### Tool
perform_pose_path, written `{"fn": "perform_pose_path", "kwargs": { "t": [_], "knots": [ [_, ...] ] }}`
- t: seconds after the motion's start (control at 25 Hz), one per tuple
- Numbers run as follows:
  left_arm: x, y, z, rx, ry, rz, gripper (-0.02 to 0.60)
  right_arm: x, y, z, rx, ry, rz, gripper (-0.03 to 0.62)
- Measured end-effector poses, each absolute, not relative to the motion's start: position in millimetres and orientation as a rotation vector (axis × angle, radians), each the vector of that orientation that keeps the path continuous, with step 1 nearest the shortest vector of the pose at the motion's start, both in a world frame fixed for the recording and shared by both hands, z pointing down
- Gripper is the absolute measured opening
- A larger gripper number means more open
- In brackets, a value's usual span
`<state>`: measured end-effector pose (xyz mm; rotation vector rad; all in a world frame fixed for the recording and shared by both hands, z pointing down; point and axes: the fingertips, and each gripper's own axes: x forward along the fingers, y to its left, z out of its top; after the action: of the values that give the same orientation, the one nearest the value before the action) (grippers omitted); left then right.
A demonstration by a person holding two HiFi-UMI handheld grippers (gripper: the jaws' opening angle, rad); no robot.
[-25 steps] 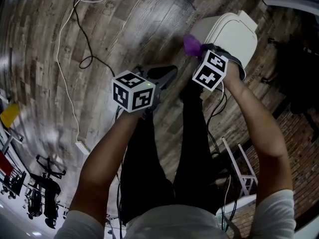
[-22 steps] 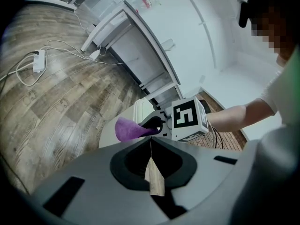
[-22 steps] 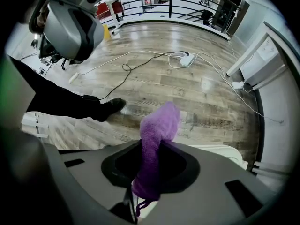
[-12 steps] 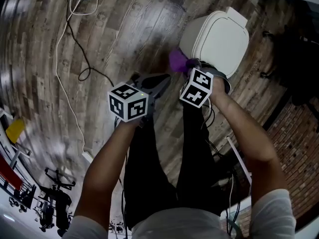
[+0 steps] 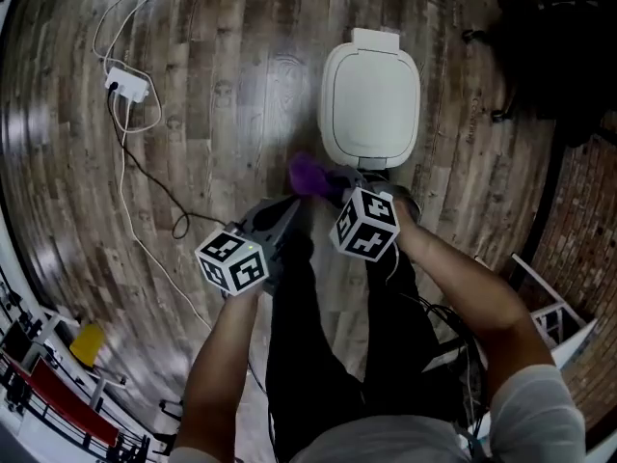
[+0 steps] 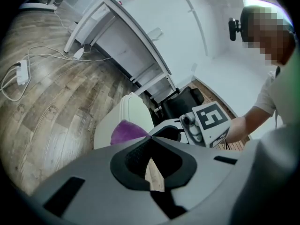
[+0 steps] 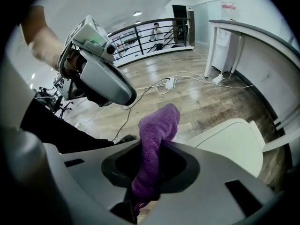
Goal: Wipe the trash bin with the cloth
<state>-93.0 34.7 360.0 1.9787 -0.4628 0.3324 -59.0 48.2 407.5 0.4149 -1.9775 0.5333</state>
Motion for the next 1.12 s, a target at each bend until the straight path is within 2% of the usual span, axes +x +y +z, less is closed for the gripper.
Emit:
{"fn": "perform_pose_path", "kwargs": {
  "t": [0.28,0.64,0.96,1.12],
  "knots": [
    [-34,11,330,2.034,-0.369,0.364,0.003,12,37,376,0.704,-2.020,0.664,0.097],
    [82,1,321,2.133,-0.219,0.637,0.003,167,45,364,1.157,-1.986,1.058,0.097],
    [172,-1,341,2.156,-0.191,0.879,0.003,280,52,405,1.377,-1.880,1.362,0.097],
    [200,-6,345,2.161,-0.183,0.968,0.003,310,46,429,1.464,-1.826,1.528,0.097]
  ]
}}
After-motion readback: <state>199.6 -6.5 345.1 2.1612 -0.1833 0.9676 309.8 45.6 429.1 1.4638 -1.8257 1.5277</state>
